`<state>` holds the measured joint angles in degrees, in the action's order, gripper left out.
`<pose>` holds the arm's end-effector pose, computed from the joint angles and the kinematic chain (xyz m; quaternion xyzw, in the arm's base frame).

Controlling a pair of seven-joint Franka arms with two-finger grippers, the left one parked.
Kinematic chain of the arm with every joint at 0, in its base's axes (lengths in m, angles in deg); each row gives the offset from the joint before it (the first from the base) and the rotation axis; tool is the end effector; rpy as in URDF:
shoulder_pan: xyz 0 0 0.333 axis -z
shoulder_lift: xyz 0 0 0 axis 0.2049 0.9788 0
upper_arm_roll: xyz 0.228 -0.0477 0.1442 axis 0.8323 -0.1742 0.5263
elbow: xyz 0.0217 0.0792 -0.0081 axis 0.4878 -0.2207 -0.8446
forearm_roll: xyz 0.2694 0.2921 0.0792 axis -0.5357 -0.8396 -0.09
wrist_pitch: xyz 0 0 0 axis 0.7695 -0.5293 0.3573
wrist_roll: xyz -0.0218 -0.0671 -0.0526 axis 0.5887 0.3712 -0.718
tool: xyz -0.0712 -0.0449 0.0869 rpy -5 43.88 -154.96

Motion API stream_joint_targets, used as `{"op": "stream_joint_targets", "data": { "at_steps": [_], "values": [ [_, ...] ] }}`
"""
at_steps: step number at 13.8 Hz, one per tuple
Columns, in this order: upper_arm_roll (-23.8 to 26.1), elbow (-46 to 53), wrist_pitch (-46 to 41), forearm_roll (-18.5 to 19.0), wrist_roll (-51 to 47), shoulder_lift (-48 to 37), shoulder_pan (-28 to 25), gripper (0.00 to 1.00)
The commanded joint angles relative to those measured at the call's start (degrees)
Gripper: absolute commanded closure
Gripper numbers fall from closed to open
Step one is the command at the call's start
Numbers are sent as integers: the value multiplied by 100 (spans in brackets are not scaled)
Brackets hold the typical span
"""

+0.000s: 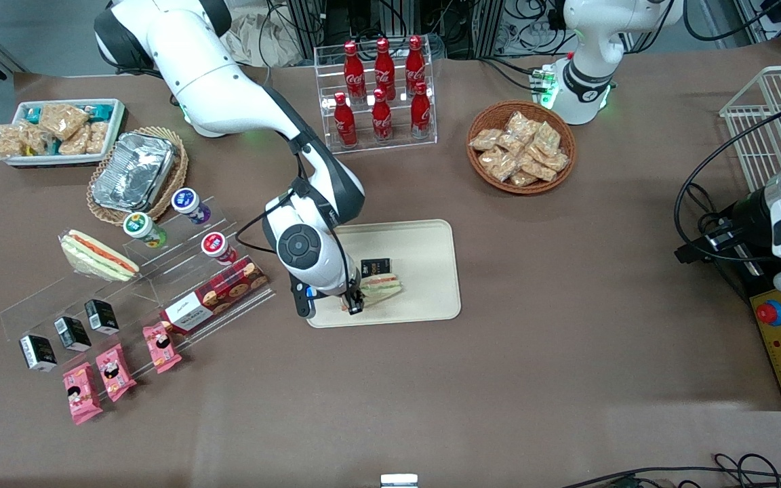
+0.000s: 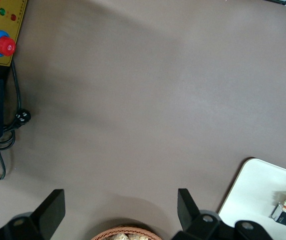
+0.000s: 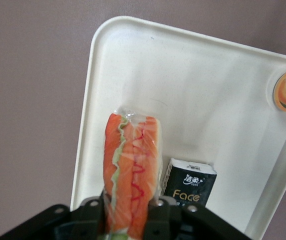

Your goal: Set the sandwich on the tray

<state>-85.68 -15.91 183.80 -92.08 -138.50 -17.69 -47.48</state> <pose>0.5798 0.3964 0.2030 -0.7833 0.6166 0.0655 0.0448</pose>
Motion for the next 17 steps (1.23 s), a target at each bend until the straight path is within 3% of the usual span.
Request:
{"op": "stream_joint_targets", "data": {
  "at_steps": [1,2,5,7,9,11,13,17],
  "values": [
    [-47,-53,91,-92,22,-30,-56,42],
    [-47,-44,74,-100,13,-47,-47,28],
    [-73,8,47,4,179,-240,6,7],
    [-108,26,4,215,390,-468,85,7],
    [-117,35,-416,417,1334,-662,252,5],
    [-135,26,-751,418,2425,-855,418,4],
    [-257,26,-1076,435,2824,-1049,498,4],
    [-521,35,-2043,427,4509,-1716,945,4]
  ]
}}
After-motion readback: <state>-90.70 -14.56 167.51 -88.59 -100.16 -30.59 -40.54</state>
